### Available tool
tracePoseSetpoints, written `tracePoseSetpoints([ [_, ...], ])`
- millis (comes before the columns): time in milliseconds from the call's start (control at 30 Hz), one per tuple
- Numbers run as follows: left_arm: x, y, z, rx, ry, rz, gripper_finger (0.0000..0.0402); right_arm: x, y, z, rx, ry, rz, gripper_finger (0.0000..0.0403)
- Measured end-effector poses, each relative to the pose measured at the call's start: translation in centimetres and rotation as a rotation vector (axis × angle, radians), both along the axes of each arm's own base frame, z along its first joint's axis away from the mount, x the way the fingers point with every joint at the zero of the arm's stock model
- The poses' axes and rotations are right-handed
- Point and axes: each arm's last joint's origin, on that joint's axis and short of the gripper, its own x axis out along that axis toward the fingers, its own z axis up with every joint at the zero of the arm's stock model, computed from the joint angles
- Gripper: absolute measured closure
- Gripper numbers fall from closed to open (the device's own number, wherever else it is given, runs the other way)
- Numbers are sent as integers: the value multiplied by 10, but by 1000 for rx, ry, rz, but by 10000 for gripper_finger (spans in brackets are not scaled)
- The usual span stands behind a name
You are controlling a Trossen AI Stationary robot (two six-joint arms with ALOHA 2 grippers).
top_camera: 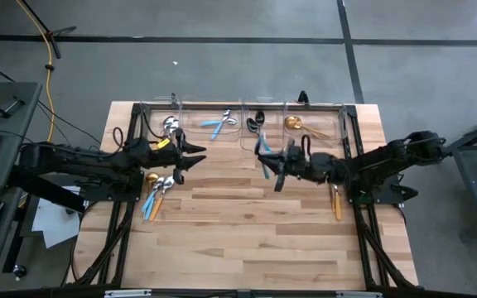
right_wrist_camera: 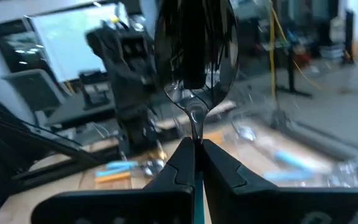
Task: Sort silverware by color (type)
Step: Put the black spoon into the middle right transparent bin
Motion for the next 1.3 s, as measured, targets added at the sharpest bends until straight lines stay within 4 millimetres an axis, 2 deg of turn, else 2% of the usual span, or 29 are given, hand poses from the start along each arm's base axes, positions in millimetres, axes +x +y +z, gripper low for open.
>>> tracePoseSetpoints([
  [333, 11, 2, -9, 32, 8, 6, 284, 0, -18, 14, -150, -110, 85, 403],
  [1067, 12, 2, -10, 65, 7, 11, 284, 0, -23, 13, -118, -100, 53, 403],
  [1167, 12, 2, -10, 72, 4, 12, 284, 8, -37, 20, -60, -46, -32, 403],
  [1300, 12, 2, -9, 72, 0, 12, 284, 28, -63, 37, -10, 214, -137, 403],
])
